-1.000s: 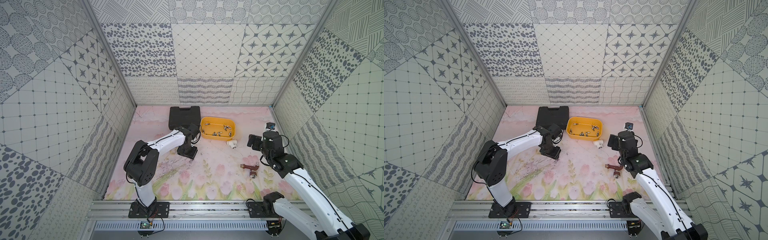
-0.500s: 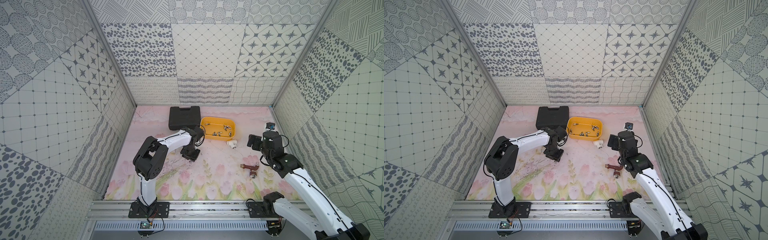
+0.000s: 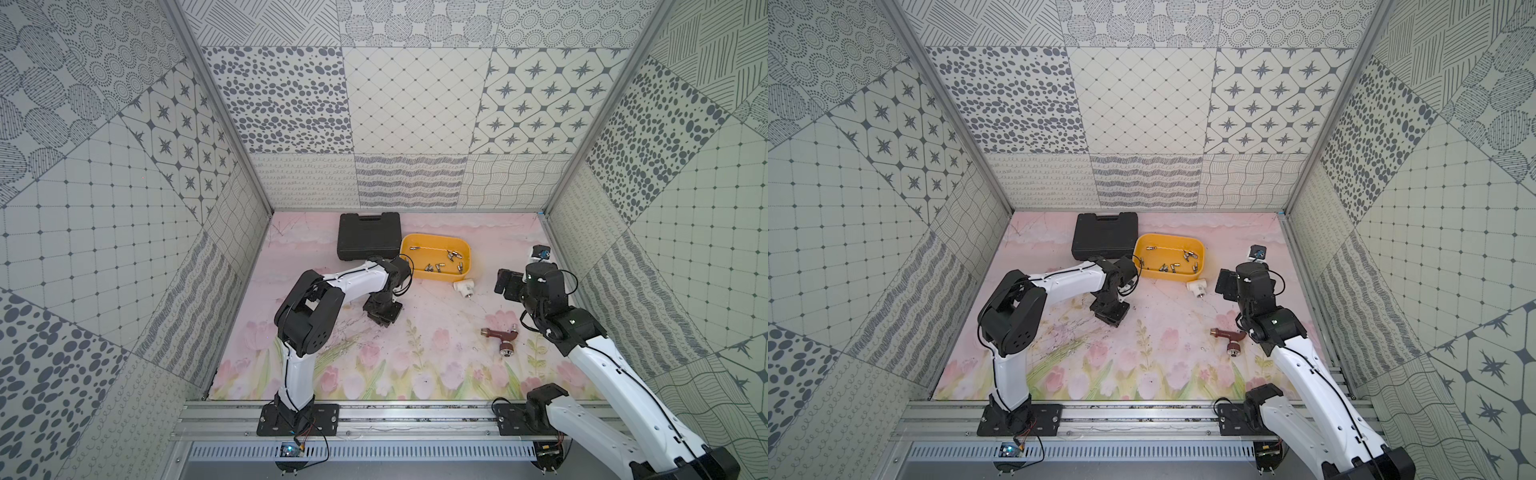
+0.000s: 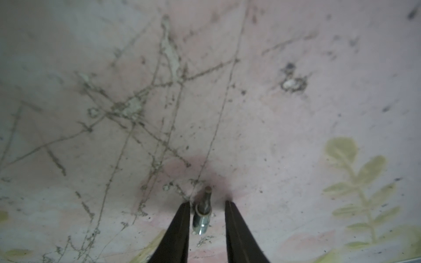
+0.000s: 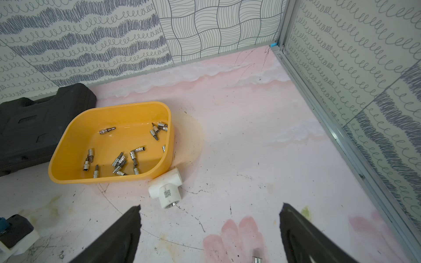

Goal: Put the bit on the desktop into the storage box
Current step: Pick up the screwdriver bit from the center of the board.

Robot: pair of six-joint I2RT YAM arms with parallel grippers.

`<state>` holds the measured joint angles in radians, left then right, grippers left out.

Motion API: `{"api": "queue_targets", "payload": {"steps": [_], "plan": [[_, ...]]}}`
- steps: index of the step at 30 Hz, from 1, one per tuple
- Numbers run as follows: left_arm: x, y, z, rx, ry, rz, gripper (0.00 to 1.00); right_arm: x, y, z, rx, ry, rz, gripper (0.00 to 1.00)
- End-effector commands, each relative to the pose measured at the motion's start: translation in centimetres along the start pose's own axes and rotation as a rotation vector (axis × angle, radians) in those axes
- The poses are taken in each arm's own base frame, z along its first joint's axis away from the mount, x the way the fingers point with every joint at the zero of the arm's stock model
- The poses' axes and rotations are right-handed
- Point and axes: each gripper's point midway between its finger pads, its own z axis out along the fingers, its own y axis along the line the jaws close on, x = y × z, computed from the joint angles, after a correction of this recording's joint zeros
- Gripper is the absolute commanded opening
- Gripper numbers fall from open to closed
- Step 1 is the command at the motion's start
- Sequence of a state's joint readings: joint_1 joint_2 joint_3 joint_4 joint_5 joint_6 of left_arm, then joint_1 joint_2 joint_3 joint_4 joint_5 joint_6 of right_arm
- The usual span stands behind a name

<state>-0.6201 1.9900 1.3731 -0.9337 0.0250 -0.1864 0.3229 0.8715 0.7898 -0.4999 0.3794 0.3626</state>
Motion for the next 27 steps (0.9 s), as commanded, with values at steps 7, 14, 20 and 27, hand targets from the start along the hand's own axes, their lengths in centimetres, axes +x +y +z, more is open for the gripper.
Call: {"api": "queue_targets", "payload": {"steps": [7,14,20,27], "plan": [[1.4,0.4,1.2,-0.037,0.055,0.019,0.17,-0.7,-0.2,0.1,0.013,-0.024,0.005,0.97],[1.1,0.2,1.0,-0.030,0.040,0.019,0.11,-0.5,-0.3,0.1,0.015,-0.023,0.009,0.97],[0.8,-0.3,0.2,0.002,0.010,0.018,0.10,-0.4,-0.3,0.1,0.015,-0.022,0.010,0.97],[-0.5,-1.3,-2.7,0.048,-0.062,0.021,0.10,-0.4,-0.3,0.1,0.014,-0.023,0.010,0.97]]}}
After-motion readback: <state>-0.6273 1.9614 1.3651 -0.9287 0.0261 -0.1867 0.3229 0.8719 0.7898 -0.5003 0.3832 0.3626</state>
